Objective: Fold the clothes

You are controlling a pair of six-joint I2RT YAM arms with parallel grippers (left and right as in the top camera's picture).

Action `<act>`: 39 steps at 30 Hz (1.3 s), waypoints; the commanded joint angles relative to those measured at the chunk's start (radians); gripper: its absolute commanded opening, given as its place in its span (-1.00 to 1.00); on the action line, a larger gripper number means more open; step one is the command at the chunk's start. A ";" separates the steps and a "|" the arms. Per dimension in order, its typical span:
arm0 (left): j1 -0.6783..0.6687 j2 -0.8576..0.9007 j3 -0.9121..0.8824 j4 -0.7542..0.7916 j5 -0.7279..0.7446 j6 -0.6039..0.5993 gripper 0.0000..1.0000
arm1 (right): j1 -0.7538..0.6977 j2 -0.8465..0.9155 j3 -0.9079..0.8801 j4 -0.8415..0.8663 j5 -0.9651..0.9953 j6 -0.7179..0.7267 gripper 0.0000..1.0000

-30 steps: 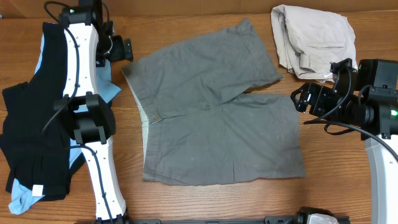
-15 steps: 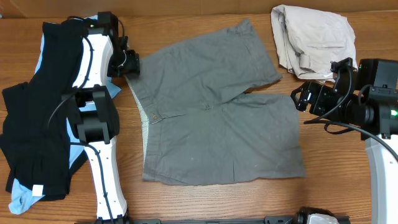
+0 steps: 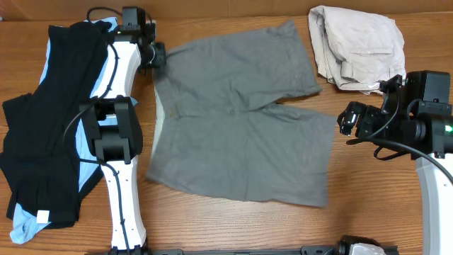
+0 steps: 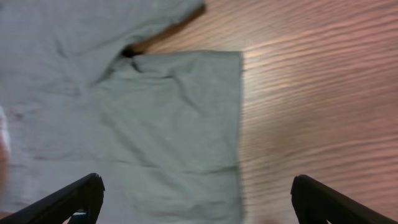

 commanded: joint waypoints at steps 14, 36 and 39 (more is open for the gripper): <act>-0.017 -0.004 0.024 0.145 0.032 0.011 1.00 | 0.002 -0.001 0.043 -0.014 0.132 -0.004 1.00; -0.017 -0.246 0.313 -0.328 0.347 -0.076 1.00 | 0.002 -0.034 0.452 -0.355 0.098 0.064 1.00; -0.017 -0.246 0.313 -0.347 0.349 -0.076 1.00 | 0.002 -0.035 0.452 -0.351 0.078 0.080 1.00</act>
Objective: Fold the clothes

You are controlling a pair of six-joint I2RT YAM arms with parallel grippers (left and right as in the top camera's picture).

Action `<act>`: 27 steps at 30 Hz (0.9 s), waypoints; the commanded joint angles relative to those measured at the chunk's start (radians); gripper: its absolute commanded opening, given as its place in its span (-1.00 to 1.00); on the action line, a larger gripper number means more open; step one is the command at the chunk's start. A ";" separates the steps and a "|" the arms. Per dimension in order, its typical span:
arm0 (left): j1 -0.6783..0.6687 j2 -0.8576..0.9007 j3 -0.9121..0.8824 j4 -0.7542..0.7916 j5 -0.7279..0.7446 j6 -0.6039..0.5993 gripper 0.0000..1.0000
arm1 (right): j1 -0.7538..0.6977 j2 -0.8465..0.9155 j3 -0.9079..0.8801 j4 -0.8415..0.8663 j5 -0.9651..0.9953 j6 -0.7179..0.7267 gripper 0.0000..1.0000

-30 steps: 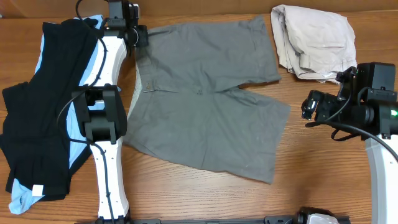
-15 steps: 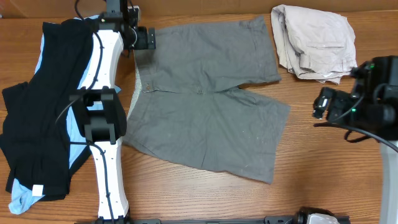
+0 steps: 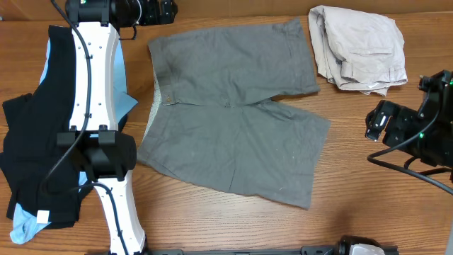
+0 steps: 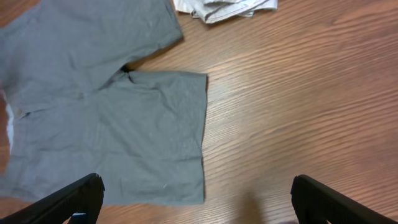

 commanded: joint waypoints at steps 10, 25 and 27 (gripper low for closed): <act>-0.005 0.010 0.001 -0.087 0.054 0.006 0.99 | 0.002 -0.009 0.020 0.011 -0.118 0.061 1.00; -0.005 -0.016 0.001 -0.122 0.055 0.034 1.00 | 0.002 -0.073 0.030 0.008 -0.105 0.091 1.00; -0.006 -0.037 0.001 -0.122 0.056 0.040 1.00 | 0.002 -0.104 0.044 0.007 -0.092 0.100 1.00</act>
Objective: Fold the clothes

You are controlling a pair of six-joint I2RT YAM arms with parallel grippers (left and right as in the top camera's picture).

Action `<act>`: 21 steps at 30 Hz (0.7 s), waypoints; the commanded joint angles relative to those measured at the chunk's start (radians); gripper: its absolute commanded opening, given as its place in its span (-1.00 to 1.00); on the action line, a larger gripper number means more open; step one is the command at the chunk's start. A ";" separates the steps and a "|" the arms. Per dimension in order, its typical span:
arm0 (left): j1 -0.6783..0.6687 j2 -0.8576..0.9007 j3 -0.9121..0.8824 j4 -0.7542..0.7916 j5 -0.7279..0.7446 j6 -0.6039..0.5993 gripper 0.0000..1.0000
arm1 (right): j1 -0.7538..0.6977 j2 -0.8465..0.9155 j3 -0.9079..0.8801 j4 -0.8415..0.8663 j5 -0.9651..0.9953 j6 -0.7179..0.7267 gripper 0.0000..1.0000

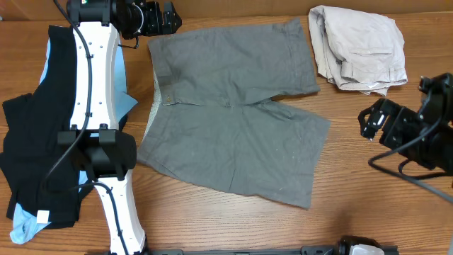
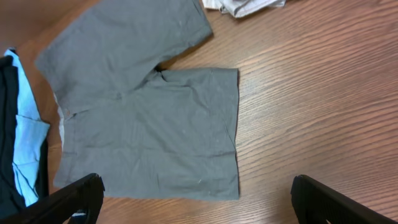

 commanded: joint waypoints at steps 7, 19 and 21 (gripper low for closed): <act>-0.012 -0.159 0.001 -0.013 0.021 0.027 1.00 | 0.002 -0.159 0.085 -0.021 0.018 0.021 1.00; -0.100 -0.244 0.001 -0.074 0.013 0.060 0.99 | 0.002 -0.207 0.085 -0.044 0.019 0.047 1.00; -0.114 -0.240 0.000 -0.085 0.004 0.071 1.00 | 0.002 -0.207 0.085 -0.044 0.023 0.058 1.00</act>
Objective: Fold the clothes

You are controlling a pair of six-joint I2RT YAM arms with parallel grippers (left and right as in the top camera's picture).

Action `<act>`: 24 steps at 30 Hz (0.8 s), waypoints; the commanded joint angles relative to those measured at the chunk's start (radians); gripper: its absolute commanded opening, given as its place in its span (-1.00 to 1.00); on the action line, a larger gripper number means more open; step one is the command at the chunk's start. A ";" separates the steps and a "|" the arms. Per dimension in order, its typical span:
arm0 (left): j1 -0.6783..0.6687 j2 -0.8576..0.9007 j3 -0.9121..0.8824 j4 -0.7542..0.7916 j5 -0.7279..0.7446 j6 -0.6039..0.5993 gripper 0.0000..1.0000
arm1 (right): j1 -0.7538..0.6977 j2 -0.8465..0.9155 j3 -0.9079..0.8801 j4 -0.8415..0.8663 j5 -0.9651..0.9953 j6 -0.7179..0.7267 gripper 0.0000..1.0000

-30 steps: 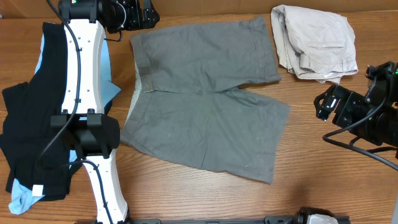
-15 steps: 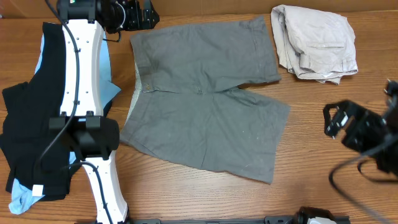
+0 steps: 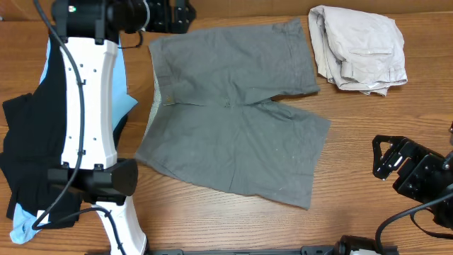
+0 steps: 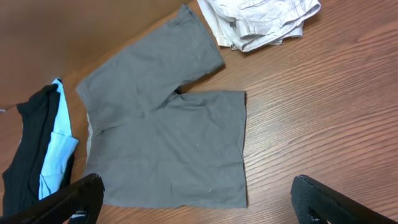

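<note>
Grey shorts (image 3: 233,113) lie spread flat mid-table, waistband to the left and legs to the right; the right wrist view also shows the shorts (image 4: 168,137). My left gripper (image 3: 180,14) hovers at the far edge, just beyond the waistband's far corner. It looks open and holds nothing. My right gripper (image 3: 386,157) is at the near right, well clear of the leg hems. In its wrist view the right gripper (image 4: 198,190) is wide open and empty, with one fingertip (image 4: 84,193) at each lower corner.
A folded beige garment (image 3: 357,46) sits at the far right corner. A pile of black and light-blue clothes (image 3: 32,149) lies along the left edge under the white left arm (image 3: 88,106). Bare wood (image 3: 368,106) separates the shorts from the right gripper.
My right gripper has moved back toward the near right of the table, and its camera now takes in the whole shorts. The left gripper has shifted slightly right along the far edge. The shorts have not moved.
At first my left gripper was at the waistband and my right gripper was open close to the nearer leg hem. Then the shorts lay flatter and further left, with both grippers off them. Since then the right gripper has drawn further away.
</note>
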 commanded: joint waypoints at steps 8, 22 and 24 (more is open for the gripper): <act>-0.037 -0.003 0.001 -0.037 -0.113 0.033 1.00 | 0.002 -0.009 0.013 0.001 0.138 0.171 1.00; -0.043 0.029 -0.001 -0.091 -0.109 0.027 0.99 | 0.002 0.005 0.012 0.021 0.169 0.230 1.00; -0.048 0.044 -0.001 -0.117 -0.112 0.008 1.00 | 0.002 0.016 0.009 0.038 0.160 0.239 1.00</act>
